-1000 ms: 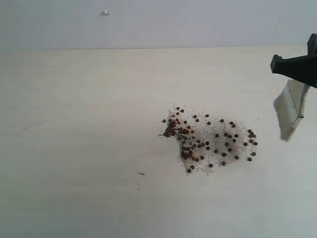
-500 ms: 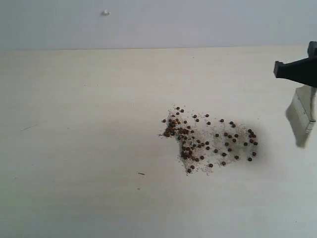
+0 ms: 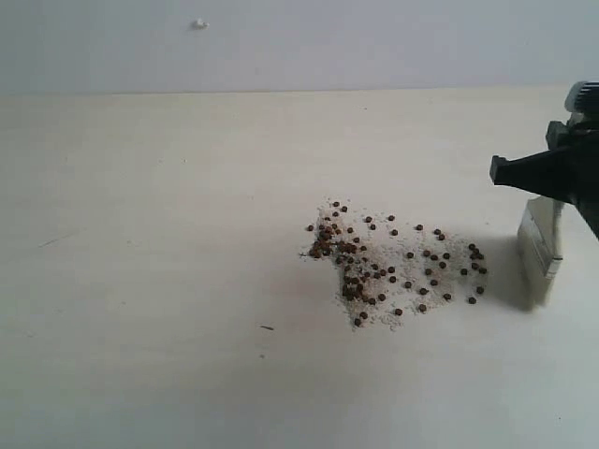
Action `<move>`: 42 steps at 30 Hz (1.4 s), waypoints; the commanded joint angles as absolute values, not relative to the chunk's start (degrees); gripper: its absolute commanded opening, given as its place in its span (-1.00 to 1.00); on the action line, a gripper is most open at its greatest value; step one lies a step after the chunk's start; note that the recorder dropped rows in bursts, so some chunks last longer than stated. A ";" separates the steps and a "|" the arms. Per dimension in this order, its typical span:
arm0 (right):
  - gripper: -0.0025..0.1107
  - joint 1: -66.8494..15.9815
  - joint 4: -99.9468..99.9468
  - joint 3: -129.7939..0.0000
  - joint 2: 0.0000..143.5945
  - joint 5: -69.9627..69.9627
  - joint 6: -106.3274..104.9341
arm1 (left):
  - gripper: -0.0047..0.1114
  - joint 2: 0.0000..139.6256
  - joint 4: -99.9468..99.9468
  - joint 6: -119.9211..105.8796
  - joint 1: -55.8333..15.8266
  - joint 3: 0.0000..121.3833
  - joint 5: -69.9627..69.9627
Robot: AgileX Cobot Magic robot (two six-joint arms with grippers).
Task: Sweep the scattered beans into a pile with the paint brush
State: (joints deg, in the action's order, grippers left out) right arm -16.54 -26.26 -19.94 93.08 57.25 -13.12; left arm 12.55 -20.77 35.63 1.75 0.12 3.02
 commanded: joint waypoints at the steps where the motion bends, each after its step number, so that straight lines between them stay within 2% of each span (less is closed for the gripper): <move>1: -0.96 -16.19 -21.76 -19.77 97.12 60.59 -5.60 | -0.92 12.28 -20.34 35.47 2.00 0.00 3.24; 15: -0.96 -16.31 -6.04 -21.57 104.11 62.62 14.36 | -0.92 12.28 -20.34 34.83 2.00 0.00 3.23; 25: -0.96 -16.31 -2.69 -23.31 105.06 62.87 24.37 | -0.92 12.28 -20.34 34.83 2.00 0.00 3.23; 33: -0.96 -16.31 -2.69 -23.31 103.63 62.87 24.74 | -0.92 12.28 -20.34 34.83 2.00 0.00 3.23; 42: -0.96 -16.31 -2.69 -23.31 95.10 61.08 20.63 | -0.92 12.28 -20.34 34.83 2.00 0.00 3.23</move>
